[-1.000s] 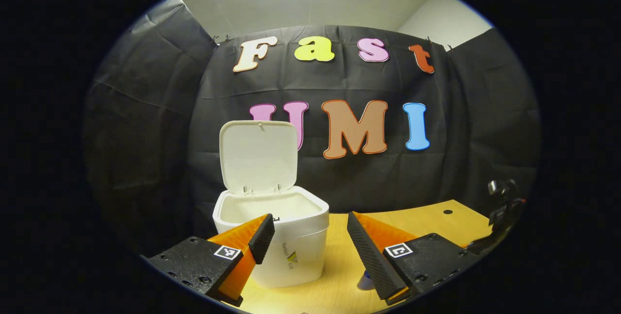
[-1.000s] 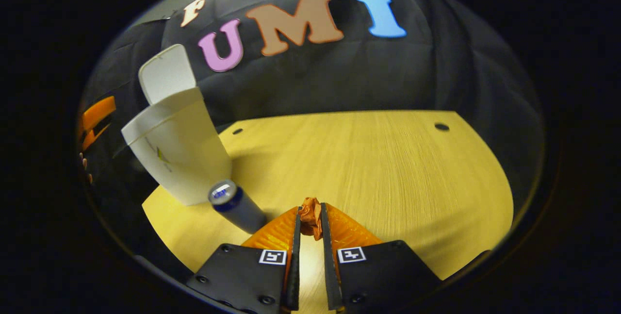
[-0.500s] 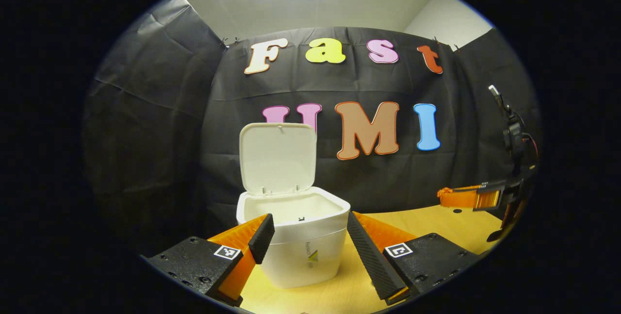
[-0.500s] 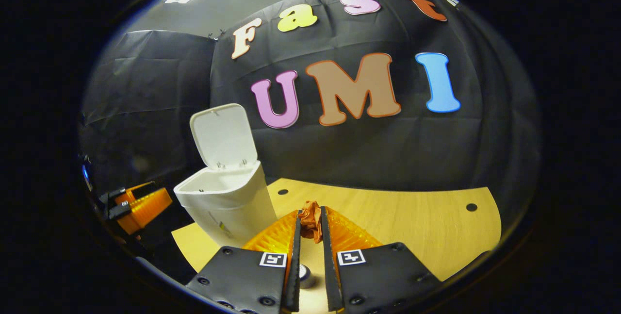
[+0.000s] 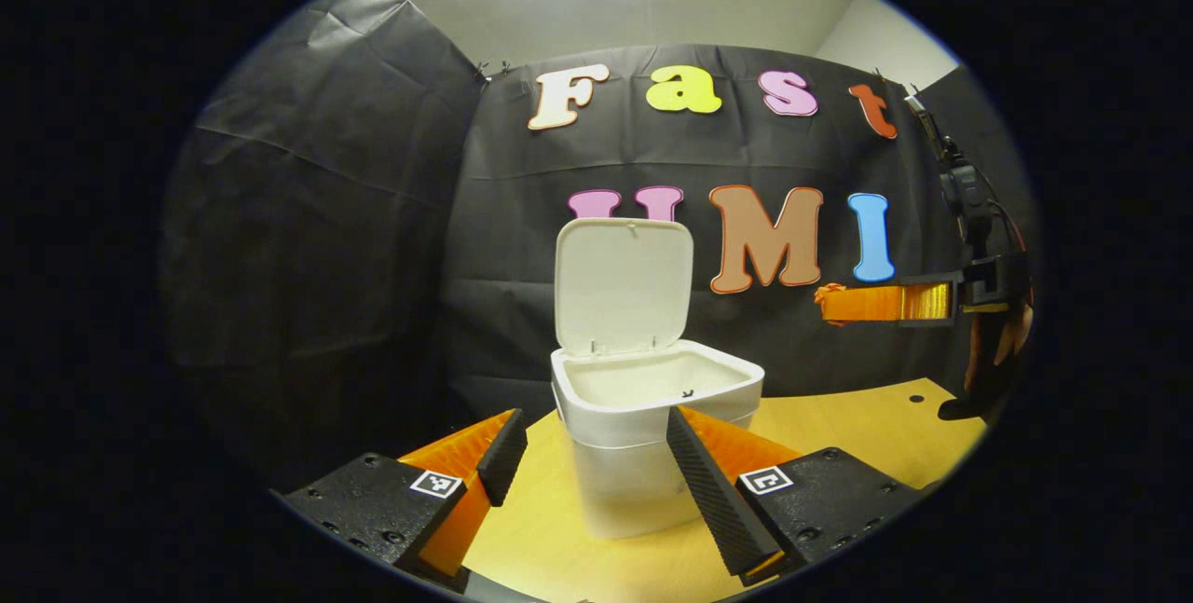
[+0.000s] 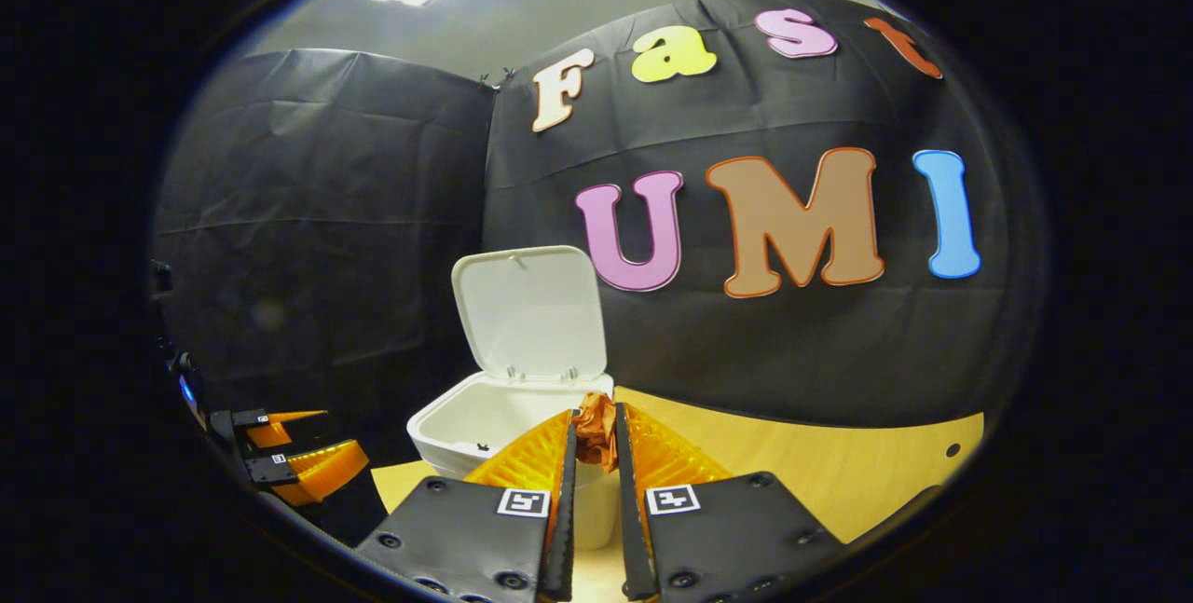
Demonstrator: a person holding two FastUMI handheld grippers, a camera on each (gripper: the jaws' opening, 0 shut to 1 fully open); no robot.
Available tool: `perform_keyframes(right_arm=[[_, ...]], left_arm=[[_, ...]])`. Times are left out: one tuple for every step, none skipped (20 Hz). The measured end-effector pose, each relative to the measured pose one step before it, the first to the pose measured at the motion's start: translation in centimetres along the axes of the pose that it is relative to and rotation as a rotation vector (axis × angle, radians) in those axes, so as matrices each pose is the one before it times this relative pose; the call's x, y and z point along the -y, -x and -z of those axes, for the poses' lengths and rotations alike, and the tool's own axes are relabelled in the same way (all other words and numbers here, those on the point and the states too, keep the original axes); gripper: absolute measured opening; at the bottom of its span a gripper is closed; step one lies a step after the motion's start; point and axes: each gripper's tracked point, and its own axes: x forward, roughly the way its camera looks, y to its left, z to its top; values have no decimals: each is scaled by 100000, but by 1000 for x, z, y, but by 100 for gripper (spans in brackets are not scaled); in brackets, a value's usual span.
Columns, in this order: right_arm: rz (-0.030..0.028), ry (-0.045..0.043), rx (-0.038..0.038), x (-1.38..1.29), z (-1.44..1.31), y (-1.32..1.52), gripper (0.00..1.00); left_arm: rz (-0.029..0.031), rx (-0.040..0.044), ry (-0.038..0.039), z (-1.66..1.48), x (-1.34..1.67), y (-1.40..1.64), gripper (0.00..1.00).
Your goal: Press the lid of the desktop garbage bin to open it, pick up the crumpled paper on the desktop and throw it into the bin, then pick up the pop can on the desktop and drop it into the bin, and finally close the garbage bin lid.
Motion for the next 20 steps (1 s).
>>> perform_keyframes(right_arm=[[-1075,163,-400,-800,92,-910,24],[-869,448,-781,-811,307,-980,23],[-612,724,-849,-581,272,-941,23],[-795,622,-1066,-509,442,-1022,23],[-916,178,-1110,-559,310,-990,23],[-744,125,-807,-740,190,-1051,24],[-307,208,-302,-437,56,-984,23],[-314,213,-216,-455,-27,-838,23],[884,491,21,-47,-7,-871,23],[1167,-421,555,-50,-130,-870,22],[36,-1794,-720,-169,258,-749,22],[-1662,-2801,-3442,-186,729,-759,47],[-1177,-3704,-3521,-175,394,-208,71],[-405,-3538,-1300,-283,439,294,96],[-31,-1721,1834,8,-355,278,96],[653,-534,2891,290,-616,299,98],[1058,497,3093,504,-707,649,98],[1420,933,2666,447,-679,683,98],[1406,767,2086,543,-676,662,98],[1517,306,1754,636,-538,754,98]], left_arm=[[-897,-214,-255,201,-788,133,92],[-842,-175,-134,51,-731,-52,92],[-963,-126,-21,187,-746,78,95],[-840,-324,48,113,-658,-87,95],[-864,-384,-105,200,-650,65,95],[-1124,-132,-74,103,-722,-31,92],[-1317,38,144,159,-850,115,95],[-1345,-211,288,118,-708,37,95],[-1339,-144,196,191,-611,56,95],[-1150,-99,64,51,-488,-74,95],[-1169,114,-102,12,-516,-163,95],[-877,242,79,-92,-345,-129,95],[-407,146,220,139,-141,-1,92],[-104,180,190,-72,14,-132,92],[556,438,126,-80,358,-94,92],[501,459,255,-115,375,-71,92],[1084,833,414,-203,410,-181,92],[1073,506,188,-248,612,-252,92],[1492,236,-88,67,576,-132,92],[1346,256,-367,-87,667,-146,92]])
